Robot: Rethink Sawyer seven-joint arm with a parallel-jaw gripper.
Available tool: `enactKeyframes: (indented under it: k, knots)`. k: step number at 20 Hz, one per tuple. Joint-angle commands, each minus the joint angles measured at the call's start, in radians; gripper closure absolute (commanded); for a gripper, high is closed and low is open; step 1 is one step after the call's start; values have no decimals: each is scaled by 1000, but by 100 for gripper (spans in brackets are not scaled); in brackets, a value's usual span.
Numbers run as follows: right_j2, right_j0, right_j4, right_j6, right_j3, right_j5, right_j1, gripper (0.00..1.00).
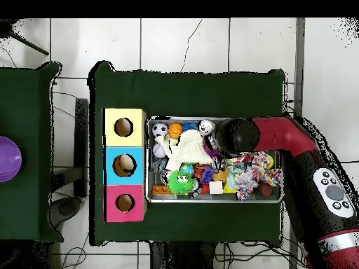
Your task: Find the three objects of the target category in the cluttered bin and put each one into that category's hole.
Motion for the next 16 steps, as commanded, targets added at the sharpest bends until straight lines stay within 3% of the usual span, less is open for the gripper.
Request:
enactKeyframes:
  k: [1, 9, 16]
  knots:
    - [43, 46, -46, -360, -74, 169, 5, 0]
    - [35, 56, -43, -343, -55, 183, 9, 0]
    - [34, -6, -41, -353, -18, 135, -1, 0]
